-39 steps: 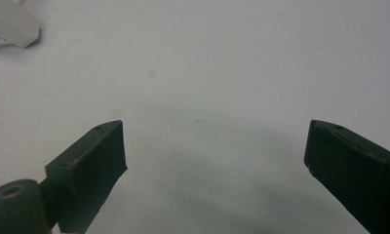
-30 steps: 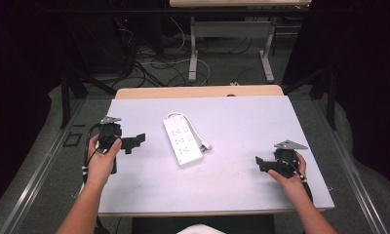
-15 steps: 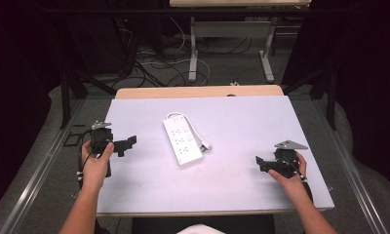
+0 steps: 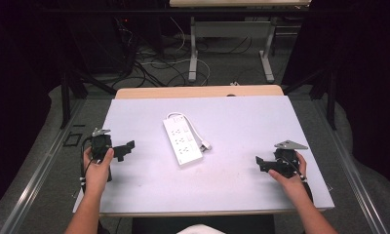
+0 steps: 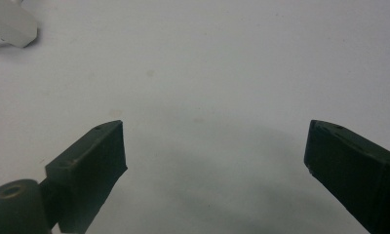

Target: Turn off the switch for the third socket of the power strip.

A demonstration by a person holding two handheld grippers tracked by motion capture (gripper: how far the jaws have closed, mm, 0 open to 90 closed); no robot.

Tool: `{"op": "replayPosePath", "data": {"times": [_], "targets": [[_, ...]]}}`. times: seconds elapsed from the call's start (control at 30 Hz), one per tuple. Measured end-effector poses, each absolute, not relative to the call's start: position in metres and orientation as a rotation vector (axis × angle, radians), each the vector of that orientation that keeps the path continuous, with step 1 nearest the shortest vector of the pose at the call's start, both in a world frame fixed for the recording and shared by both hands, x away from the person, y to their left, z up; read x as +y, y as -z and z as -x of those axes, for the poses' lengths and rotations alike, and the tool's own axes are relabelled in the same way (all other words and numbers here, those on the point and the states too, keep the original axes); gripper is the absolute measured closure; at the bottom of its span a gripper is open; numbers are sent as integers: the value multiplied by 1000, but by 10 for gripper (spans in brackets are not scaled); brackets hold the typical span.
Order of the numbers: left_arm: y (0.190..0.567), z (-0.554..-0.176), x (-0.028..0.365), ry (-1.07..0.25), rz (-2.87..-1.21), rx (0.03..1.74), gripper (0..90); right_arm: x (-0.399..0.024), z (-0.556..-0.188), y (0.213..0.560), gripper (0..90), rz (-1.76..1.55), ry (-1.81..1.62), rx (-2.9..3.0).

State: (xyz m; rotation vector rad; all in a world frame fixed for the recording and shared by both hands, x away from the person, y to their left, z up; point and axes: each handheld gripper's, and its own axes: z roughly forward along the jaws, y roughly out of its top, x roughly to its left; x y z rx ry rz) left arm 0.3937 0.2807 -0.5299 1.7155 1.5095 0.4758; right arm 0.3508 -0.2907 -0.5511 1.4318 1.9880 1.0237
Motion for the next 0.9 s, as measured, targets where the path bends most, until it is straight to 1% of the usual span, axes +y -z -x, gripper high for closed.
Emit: {"op": "replayPosePath", "data": {"times": [0.13,0.53,0.67,0.9], "targets": [[534,-393,284,-464,-1718,1531,10,-291,-351,551,75,-1432,-1023,1989],[547,-393,283,-491,-1722,1540,12,-292,-351,551,78,-1428,-1017,1993],[550,-392,281,-539,-1780,1542,12,-292,-351,551,78,-1428,-1018,1991],[557,-392,273,-577,-1849,1540,12,-292,-352,552,79,-1429,-1018,1992]]}}
